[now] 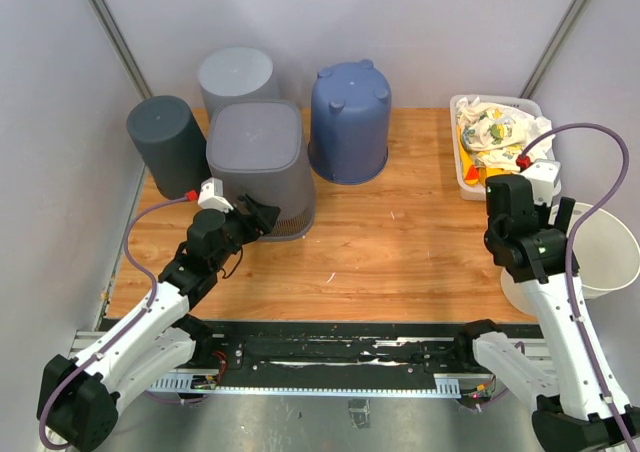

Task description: Turn the large container upside down

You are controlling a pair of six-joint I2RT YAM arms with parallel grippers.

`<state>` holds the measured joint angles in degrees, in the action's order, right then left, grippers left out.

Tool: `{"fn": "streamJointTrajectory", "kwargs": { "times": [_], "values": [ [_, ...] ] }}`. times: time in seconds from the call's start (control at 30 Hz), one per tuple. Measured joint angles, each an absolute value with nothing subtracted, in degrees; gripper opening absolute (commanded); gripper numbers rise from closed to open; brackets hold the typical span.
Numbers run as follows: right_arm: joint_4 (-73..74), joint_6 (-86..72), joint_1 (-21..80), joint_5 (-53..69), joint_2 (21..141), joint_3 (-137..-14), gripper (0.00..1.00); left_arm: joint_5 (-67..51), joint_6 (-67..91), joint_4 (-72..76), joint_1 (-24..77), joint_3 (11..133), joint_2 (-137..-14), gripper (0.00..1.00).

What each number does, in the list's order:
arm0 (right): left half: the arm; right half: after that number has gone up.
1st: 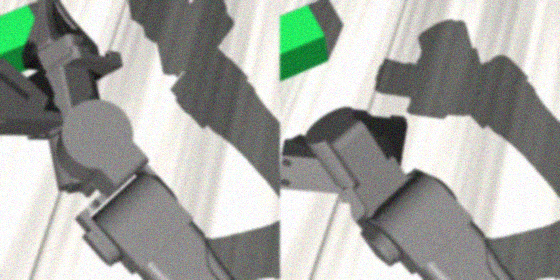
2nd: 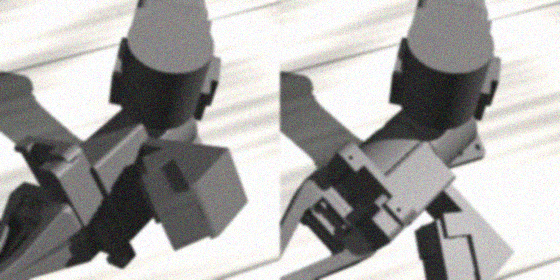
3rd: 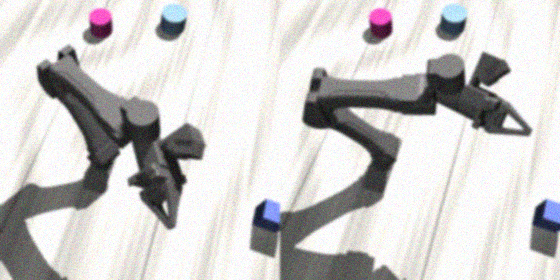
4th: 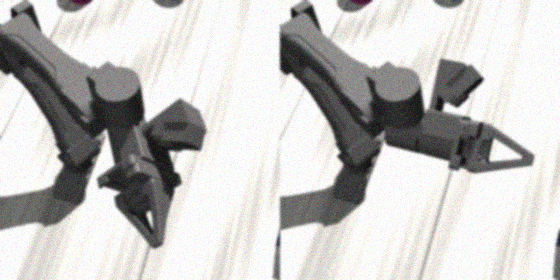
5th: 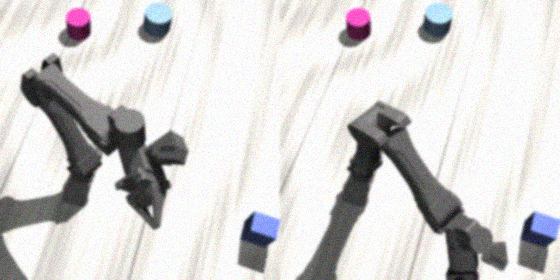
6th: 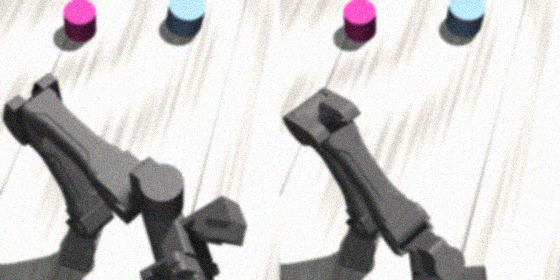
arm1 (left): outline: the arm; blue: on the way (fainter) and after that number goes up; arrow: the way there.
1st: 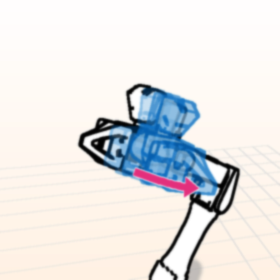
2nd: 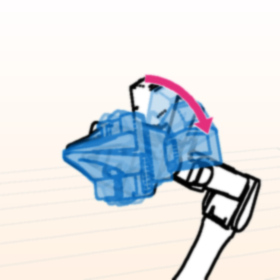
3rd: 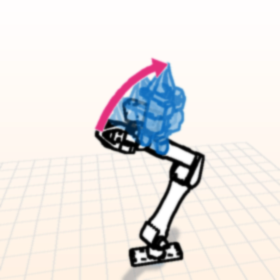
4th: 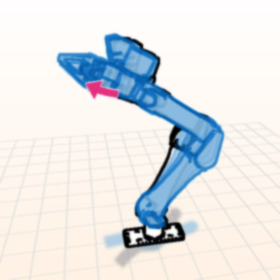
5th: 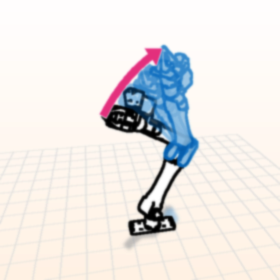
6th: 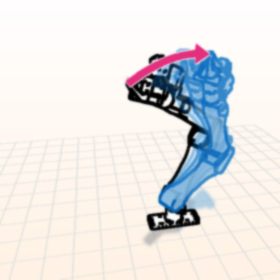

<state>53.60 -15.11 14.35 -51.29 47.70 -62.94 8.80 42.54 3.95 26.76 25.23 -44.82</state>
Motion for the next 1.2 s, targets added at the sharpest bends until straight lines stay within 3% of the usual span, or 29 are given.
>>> {"fn": "streamJointTrajectory", "kwargs": {
  "times": [0.27, 0.53, 0.83, 1.0, 1.2],
  "values": [
    [51.94, -14.74, 8.62, -45.3, 50.22, -62.65, 0.77, 7.9, 42.72, 4.25, 26.76, 25.23, -44.71, 0.81],
    [50.41, -14.94, 6.0, -40.71, 52.86, -61.69, 0.64, 7.53, 42.76, 4.27, 26.76, 25.23, -44.71, 0.82],
    [49.17, -14.79, 4.99, -39.38, 53.21, -61.52, 0.35, 7.2, 42.94, 4.25, 26.76, 25.23, -44.6, 0.82],
    [49.08, -14.81, 4.99, -38.74, 52.84, -61.52, 0.11, 7.11, 42.94, 4.25, 26.76, 25.23, -44.45, 0.82],
    [49.15, -14.55, 4.99, -37.87, 50.85, -61.52, 0.01, 7.09, 42.94, 4.25, 26.76, 25.23, -44.4, 0.82]
  ]
}}
